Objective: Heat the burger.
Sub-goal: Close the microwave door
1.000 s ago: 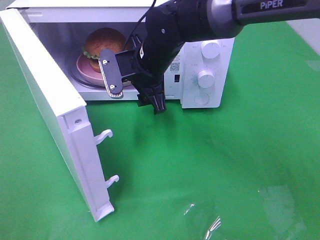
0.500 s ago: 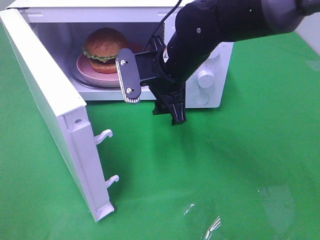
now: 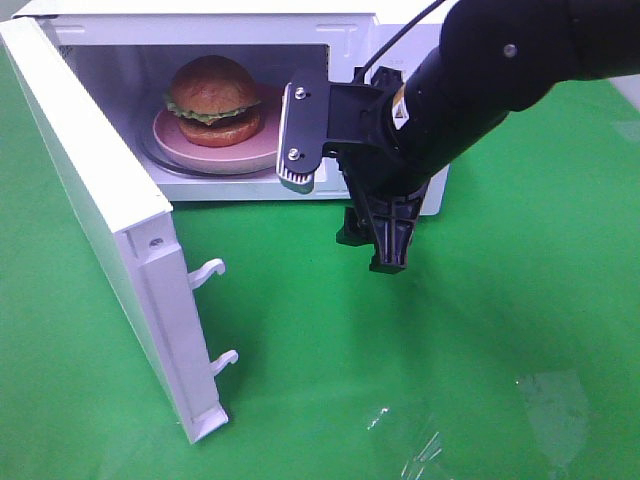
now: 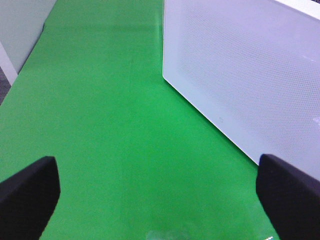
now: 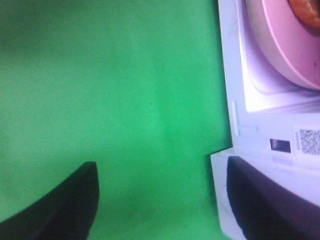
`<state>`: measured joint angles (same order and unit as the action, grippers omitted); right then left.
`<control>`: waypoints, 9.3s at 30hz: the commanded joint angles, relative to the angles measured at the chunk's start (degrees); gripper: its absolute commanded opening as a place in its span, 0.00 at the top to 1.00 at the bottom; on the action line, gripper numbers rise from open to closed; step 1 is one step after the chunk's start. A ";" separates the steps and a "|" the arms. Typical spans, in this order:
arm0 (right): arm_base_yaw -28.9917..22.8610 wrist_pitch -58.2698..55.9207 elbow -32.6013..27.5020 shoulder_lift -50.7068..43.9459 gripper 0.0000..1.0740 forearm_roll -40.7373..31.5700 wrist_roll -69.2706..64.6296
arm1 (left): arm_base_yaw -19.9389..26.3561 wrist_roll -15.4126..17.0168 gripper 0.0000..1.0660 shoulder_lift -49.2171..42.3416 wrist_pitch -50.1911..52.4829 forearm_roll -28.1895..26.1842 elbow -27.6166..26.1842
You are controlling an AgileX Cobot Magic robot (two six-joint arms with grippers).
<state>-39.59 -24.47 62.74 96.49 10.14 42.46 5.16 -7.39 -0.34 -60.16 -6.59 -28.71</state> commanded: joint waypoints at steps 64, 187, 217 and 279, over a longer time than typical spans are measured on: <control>30.65 -32.49 -33.00 -70.36 0.29 -4.81 -49.90 | 0.23 -0.11 0.06 -1.32 0.57 -0.23 0.23; 32.66 -33.00 -33.58 -98.20 0.29 -2.75 -49.62 | 0.23 1.43 1.00 24.01 67.67 1.26 18.39; 32.66 -33.00 -33.58 -98.20 0.29 -2.75 -49.62 | -1.20 12.66 1.00 70.93 109.26 20.23 18.62; 32.66 -33.00 -33.58 -98.20 0.29 -2.75 -49.62 | -39.36 2.86 1.00 107.83 104.56 -4.47 -20.28</control>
<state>-7.33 -57.52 29.28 -0.23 7.33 -7.62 -33.63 -4.64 106.74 47.15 -10.26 -46.24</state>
